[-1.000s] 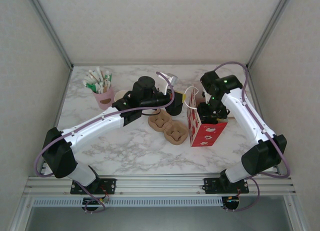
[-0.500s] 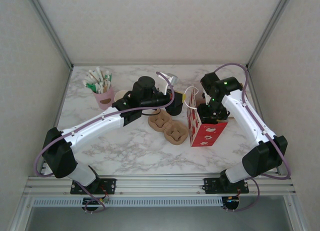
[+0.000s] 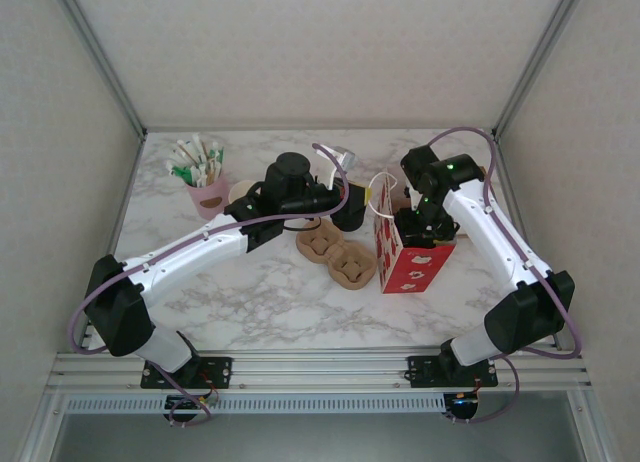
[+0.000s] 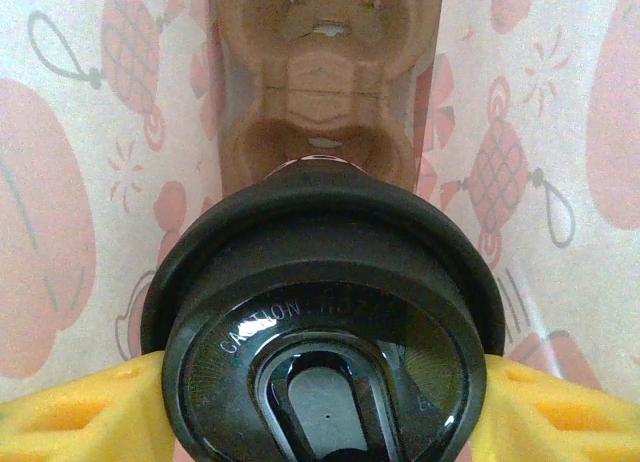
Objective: Pack the takeout coffee
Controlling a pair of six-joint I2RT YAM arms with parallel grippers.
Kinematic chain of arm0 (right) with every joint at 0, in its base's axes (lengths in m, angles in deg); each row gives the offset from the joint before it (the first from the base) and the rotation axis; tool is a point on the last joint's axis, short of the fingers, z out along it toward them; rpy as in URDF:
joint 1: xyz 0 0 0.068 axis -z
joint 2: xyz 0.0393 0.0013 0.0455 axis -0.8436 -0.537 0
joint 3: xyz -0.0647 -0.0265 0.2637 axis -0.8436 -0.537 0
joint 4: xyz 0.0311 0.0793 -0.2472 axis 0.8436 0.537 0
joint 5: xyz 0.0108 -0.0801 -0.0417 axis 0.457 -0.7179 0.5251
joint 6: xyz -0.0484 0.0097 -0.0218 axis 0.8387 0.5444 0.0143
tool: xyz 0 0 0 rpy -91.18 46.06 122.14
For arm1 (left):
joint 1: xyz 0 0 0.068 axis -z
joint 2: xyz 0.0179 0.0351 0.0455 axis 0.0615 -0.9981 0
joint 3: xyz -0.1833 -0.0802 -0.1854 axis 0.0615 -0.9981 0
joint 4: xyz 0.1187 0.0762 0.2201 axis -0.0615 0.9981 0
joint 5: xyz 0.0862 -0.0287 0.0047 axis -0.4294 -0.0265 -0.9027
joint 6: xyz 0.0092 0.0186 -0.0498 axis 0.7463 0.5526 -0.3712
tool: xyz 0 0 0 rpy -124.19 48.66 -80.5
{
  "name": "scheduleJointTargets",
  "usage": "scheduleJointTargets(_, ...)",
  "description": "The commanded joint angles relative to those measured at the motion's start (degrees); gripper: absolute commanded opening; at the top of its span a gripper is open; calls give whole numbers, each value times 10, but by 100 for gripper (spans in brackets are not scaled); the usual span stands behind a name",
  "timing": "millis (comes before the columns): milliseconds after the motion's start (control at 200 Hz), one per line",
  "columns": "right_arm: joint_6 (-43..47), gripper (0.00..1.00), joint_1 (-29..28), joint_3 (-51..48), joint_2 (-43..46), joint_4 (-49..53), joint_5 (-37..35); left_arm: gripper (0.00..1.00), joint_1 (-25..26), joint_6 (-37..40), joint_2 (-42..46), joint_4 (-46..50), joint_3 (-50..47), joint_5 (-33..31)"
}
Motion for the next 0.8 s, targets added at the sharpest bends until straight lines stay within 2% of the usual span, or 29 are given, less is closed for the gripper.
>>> scheduleJointTargets(0, 0, 68, 3, -12, -7, 2, -1, 0, 6, 9, -5, 4, 8, -4)
scheduleJointTargets(796, -2, 68, 3, -7, -11, 11, 1, 0, 6, 7, -6, 3, 9, -5)
